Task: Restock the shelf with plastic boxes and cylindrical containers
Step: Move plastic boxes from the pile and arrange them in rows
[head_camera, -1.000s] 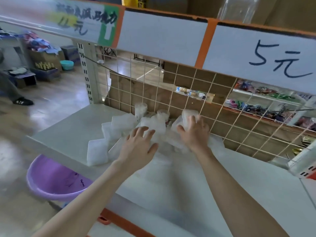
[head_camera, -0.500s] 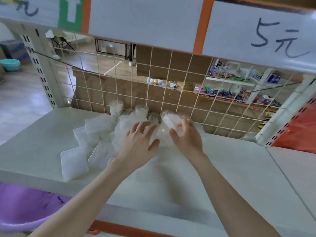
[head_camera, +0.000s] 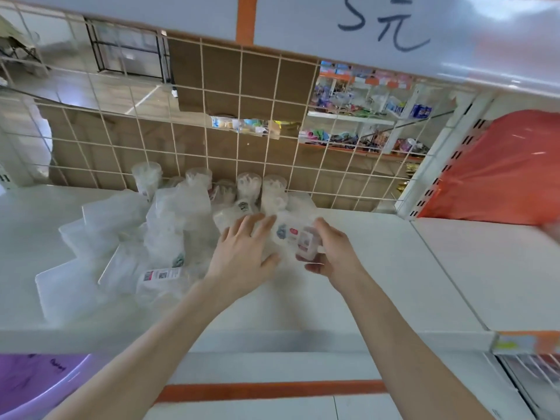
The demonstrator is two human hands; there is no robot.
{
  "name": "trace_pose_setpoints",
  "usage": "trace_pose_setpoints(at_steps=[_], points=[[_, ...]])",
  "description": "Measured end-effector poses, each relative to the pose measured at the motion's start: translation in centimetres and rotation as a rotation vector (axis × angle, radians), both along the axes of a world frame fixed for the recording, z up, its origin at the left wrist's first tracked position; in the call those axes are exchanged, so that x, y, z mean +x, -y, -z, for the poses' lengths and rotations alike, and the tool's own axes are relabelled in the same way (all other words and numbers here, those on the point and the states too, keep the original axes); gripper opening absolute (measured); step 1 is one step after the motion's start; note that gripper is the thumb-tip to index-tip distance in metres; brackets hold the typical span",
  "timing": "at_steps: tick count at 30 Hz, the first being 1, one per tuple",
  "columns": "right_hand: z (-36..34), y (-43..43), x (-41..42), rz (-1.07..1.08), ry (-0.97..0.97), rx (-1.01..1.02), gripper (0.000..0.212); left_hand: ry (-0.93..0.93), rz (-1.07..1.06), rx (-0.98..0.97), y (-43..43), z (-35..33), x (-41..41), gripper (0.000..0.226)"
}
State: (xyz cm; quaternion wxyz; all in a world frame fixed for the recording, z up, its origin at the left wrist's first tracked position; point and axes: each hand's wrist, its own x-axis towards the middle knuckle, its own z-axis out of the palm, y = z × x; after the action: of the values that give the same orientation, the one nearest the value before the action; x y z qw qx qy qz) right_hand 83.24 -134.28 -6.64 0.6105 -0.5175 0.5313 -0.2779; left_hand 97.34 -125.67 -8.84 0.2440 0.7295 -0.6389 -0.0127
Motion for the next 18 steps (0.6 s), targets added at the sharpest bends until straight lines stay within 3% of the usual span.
trace_pose_setpoints(at_steps=[5, 13, 16, 18], points=[[0.0, -0.5, -1.5, -0.081, 0.105, 0.201, 0.043, 0.024, 0.075, 0.006, -0.2, -0.1, -0.7, 0.077], [0.3, -0.2, -3.4, -0.161, 0.084, 0.294, 0.061, -0.007, 0.126, -0.059, -0.4, -0.4, -1.6, 0.076], [0.5, 0.1, -4.3, -0.164, 0.017, 0.167, 0.062, -0.048, 0.127, -0.062, 0.0, -0.5, -2.3, 0.074], [0.6, 0.1, -5.1, -0.174, -0.081, -0.081, 0.049, -0.084, 0.115, -0.045, 0.3, -0.4, -2.9, 0.074]])
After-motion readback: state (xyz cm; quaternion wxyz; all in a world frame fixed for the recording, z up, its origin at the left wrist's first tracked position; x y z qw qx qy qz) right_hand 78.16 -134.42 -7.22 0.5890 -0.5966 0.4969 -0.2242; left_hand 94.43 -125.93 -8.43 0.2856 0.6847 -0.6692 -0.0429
